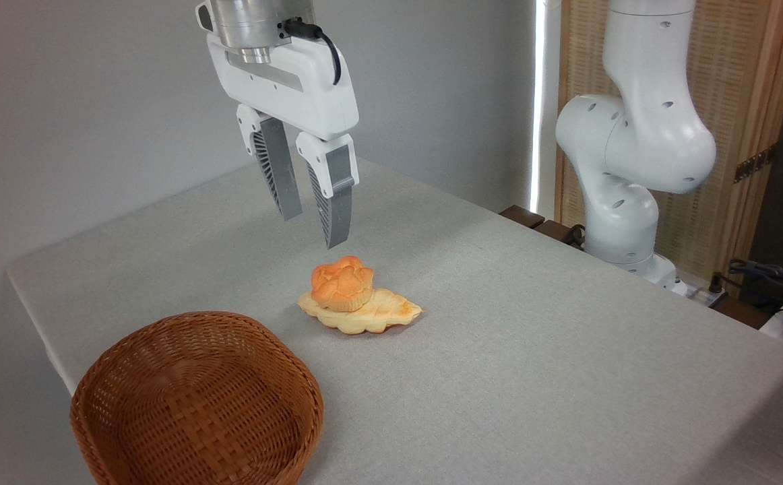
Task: Put bread into the basket
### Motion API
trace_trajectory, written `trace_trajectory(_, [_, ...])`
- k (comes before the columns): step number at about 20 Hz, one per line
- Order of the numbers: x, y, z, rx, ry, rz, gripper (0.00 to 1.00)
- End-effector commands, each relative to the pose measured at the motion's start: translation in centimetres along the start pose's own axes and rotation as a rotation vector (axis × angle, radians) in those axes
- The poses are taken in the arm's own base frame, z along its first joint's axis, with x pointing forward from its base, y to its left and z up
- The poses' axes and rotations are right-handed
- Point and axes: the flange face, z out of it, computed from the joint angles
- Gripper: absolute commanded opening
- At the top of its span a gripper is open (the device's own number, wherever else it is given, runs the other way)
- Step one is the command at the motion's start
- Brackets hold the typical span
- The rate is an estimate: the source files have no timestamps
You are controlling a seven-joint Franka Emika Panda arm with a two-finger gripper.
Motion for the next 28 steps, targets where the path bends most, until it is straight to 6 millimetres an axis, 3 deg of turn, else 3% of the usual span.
trace_trajectory(1, [0.2, -0.1, -0.2, -0.003, 0.005, -0.013, 1.0])
trace_trajectory(14, [0.2, 0.3, 0.6, -0.009, 0.0, -0.012, 1.0])
trace_trajectory(18, [1.3, 2.3, 1.8, -0.001, 0.005, 0.025, 1.0])
trace_trajectory(22, [0.6, 4.3, 3.8, 0.03, 0.032, 0.051, 1.0])
trace_trajectory(28, [2.6, 9.2, 8.6, 0.008, -0.022, 0.146, 1.0])
